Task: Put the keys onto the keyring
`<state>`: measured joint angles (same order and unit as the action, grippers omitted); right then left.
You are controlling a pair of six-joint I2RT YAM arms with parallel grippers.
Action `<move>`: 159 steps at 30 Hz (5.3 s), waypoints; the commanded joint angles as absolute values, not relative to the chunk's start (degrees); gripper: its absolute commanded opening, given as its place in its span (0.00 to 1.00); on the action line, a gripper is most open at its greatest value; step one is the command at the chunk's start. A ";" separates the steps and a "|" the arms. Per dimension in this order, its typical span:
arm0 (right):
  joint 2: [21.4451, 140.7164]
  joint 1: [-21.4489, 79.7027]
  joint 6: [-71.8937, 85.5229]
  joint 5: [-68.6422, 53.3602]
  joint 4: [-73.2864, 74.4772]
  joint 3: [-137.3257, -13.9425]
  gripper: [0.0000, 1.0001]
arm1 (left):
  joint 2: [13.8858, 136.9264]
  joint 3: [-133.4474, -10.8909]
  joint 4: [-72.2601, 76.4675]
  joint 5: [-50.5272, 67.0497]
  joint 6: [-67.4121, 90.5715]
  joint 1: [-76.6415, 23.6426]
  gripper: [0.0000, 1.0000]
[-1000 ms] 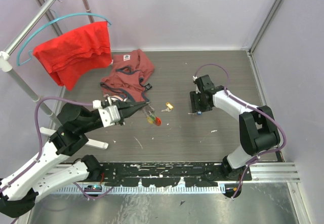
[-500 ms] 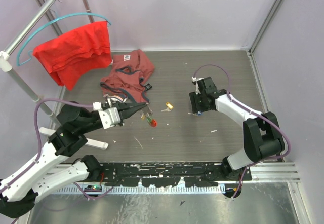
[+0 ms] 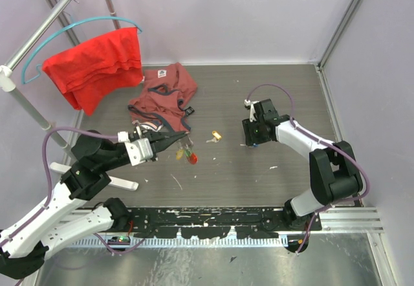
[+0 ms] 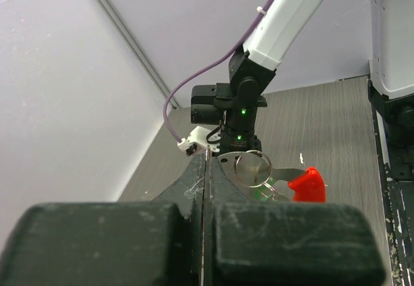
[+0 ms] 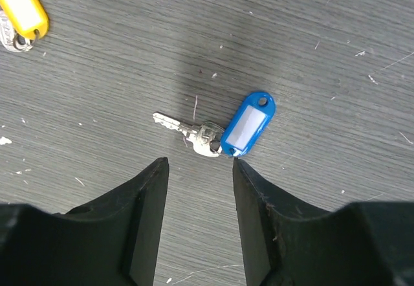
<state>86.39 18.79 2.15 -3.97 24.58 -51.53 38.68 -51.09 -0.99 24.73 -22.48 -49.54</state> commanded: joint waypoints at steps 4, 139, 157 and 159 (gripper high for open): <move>88.34 17.36 0.44 -4.84 23.77 -51.20 0.50 | 38.41 -52.38 0.02 25.22 -22.98 -49.29 0.00; 49.91 20.90 5.70 -17.47 17.56 -56.22 0.01 | 41.22 -53.80 -0.70 31.05 -23.88 -49.26 0.00; 49.36 21.00 3.39 -41.43 30.08 -69.48 0.01 | 38.12 -52.21 -1.23 39.37 -30.58 -49.30 0.00; 48.07 21.12 3.70 -42.24 29.84 -70.30 0.01 | 38.27 -52.76 -1.84 40.32 -31.45 -49.27 0.00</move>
<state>50.43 20.80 4.29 -35.77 30.48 -66.98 38.74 -52.49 -4.01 36.93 -28.58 -49.52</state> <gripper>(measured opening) 0.028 0.007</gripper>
